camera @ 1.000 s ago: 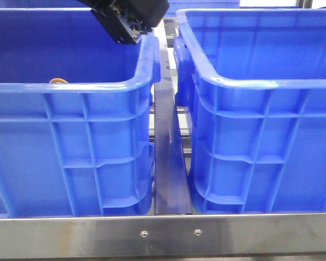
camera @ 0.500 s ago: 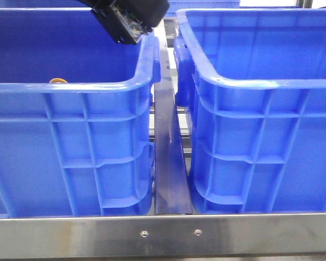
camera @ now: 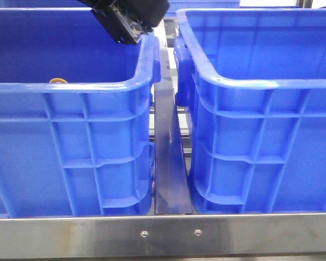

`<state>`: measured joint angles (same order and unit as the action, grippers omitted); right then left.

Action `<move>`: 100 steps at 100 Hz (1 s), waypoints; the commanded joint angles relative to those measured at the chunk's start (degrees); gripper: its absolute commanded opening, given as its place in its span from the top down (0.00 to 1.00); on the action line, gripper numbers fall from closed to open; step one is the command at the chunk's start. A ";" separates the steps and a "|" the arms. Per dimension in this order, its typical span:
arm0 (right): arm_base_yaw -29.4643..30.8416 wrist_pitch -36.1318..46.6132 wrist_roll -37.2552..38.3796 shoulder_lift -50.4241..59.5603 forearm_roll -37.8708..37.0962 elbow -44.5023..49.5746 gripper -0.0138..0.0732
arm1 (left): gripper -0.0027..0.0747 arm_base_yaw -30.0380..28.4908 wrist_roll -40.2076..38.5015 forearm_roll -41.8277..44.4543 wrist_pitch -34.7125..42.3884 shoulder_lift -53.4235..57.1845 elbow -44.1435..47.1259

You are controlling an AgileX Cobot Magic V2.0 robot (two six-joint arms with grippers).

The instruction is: Pick red and yellow buttons and place in box

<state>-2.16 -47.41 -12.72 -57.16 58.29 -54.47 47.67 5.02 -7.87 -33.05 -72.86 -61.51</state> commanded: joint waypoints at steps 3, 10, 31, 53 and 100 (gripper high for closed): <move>-1.91 -0.78 -5.96 -2.53 11.64 -2.31 0.14 | 0.86 0.46 0.01 -0.94 4.24 1.90 -1.62; -3.58 -2.65 -7.61 -5.06 13.57 -3.10 0.14 | 0.86 0.46 0.01 -0.94 4.24 1.90 -1.62; -9.84 -4.77 -7.72 -11.94 13.97 -6.80 0.14 | 0.86 0.46 0.01 -0.94 4.24 1.90 -1.62; -13.82 -4.61 -7.72 -16.89 13.57 -7.96 0.14 | 0.86 0.46 0.01 -0.94 4.24 1.90 -1.62; -16.83 -3.77 -8.26 -18.70 13.29 -8.03 0.43 | 0.86 0.46 0.01 -0.94 3.79 1.90 -1.62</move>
<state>-18.91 -51.55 -20.02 -77.27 68.51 -60.51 47.67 5.02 -7.87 -33.00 -72.86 -61.51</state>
